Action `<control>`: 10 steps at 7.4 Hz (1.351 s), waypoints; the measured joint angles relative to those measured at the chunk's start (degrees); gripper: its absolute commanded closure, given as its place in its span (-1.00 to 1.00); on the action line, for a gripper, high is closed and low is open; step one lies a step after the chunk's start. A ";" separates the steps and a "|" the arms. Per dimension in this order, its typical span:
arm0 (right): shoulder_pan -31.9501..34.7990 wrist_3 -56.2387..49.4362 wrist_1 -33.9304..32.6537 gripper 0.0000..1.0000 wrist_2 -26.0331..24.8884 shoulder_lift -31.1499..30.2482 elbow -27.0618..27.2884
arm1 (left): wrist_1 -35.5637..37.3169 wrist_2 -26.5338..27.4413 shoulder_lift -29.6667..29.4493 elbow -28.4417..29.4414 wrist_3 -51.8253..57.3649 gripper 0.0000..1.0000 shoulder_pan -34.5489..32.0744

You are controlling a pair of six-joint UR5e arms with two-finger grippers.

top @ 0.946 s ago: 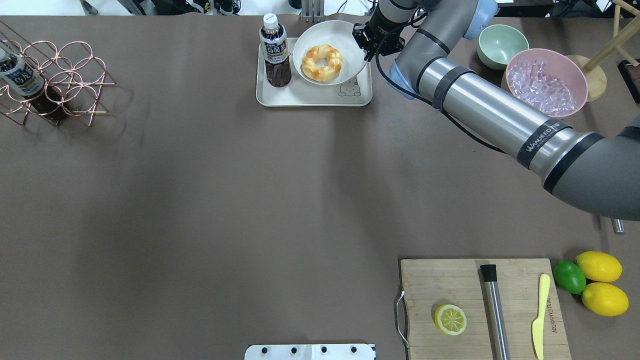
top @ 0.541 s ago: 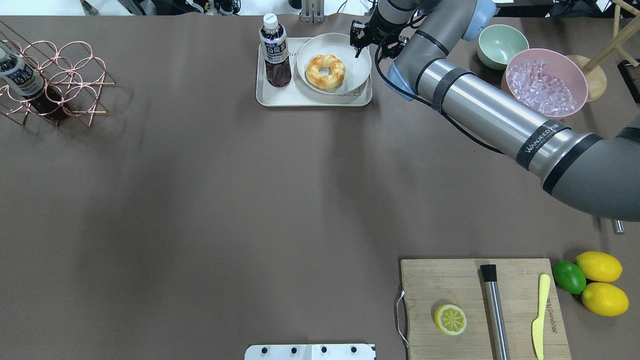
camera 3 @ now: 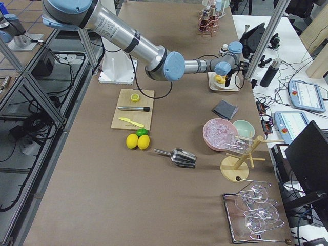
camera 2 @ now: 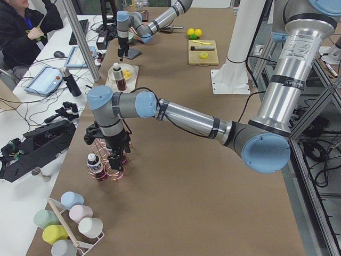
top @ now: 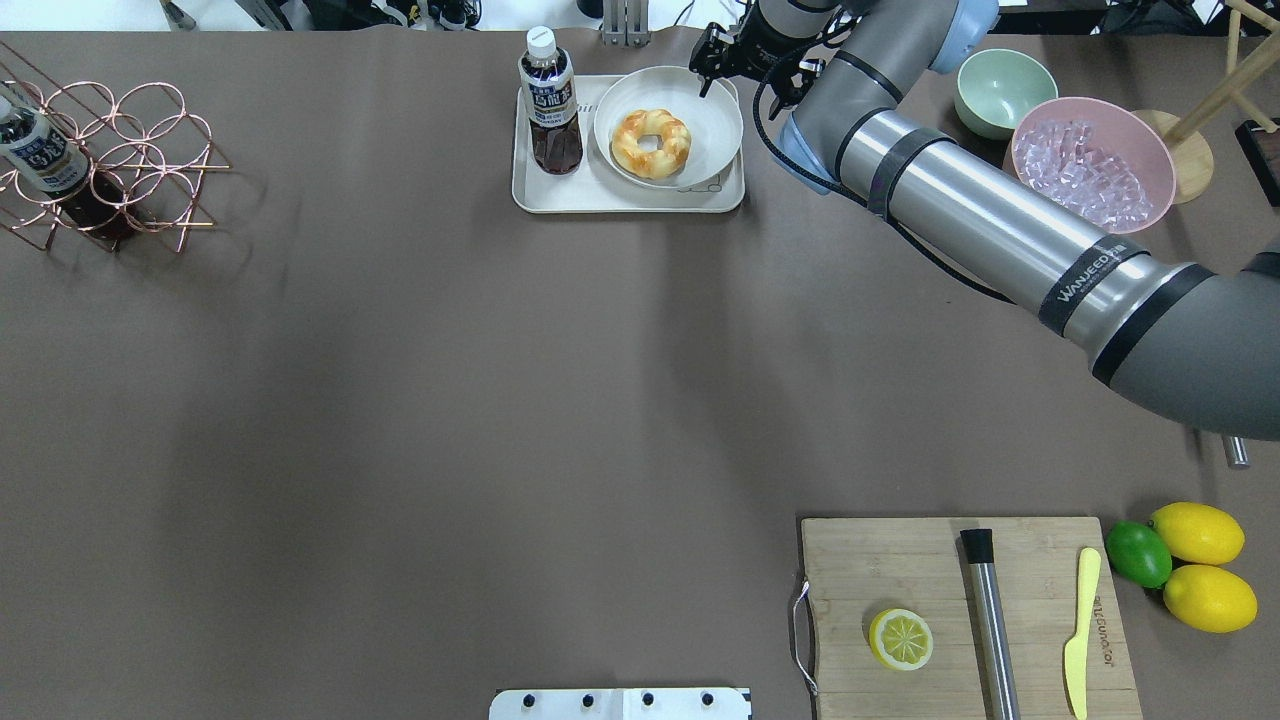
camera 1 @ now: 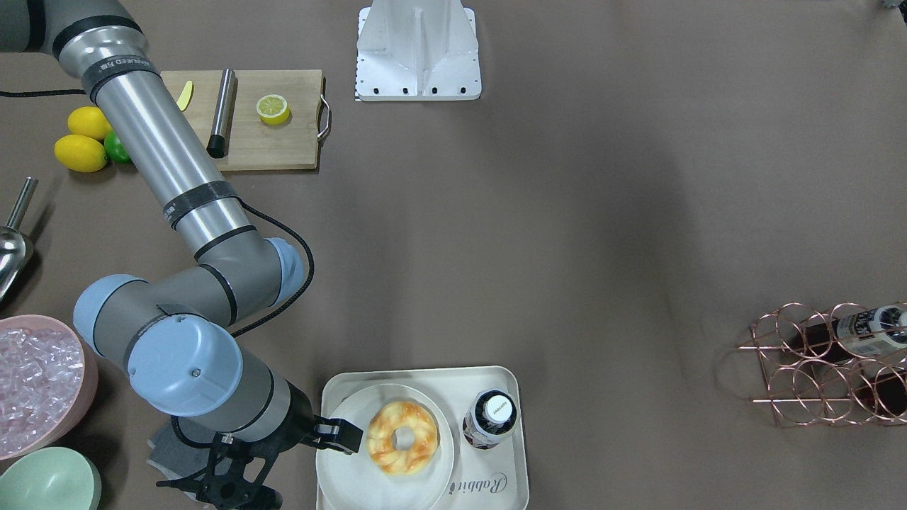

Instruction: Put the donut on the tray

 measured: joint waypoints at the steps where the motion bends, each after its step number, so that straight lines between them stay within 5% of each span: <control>1: 0.26 0.05 -0.18 -0.98 0.28 -1.20 2.19 | 0.16 0.00 -0.07 -0.02 0.00 -0.96 -0.02; 7: 3.63 -0.86 -14.00 -0.98 7.10 -19.42 34.10 | 0.90 -0.10 0.60 -0.45 0.09 -0.96 -0.58; 10: 5.70 -8.21 -14.77 -0.98 8.14 -30.32 44.09 | 1.85 -0.08 0.70 -0.68 0.09 -0.96 -0.73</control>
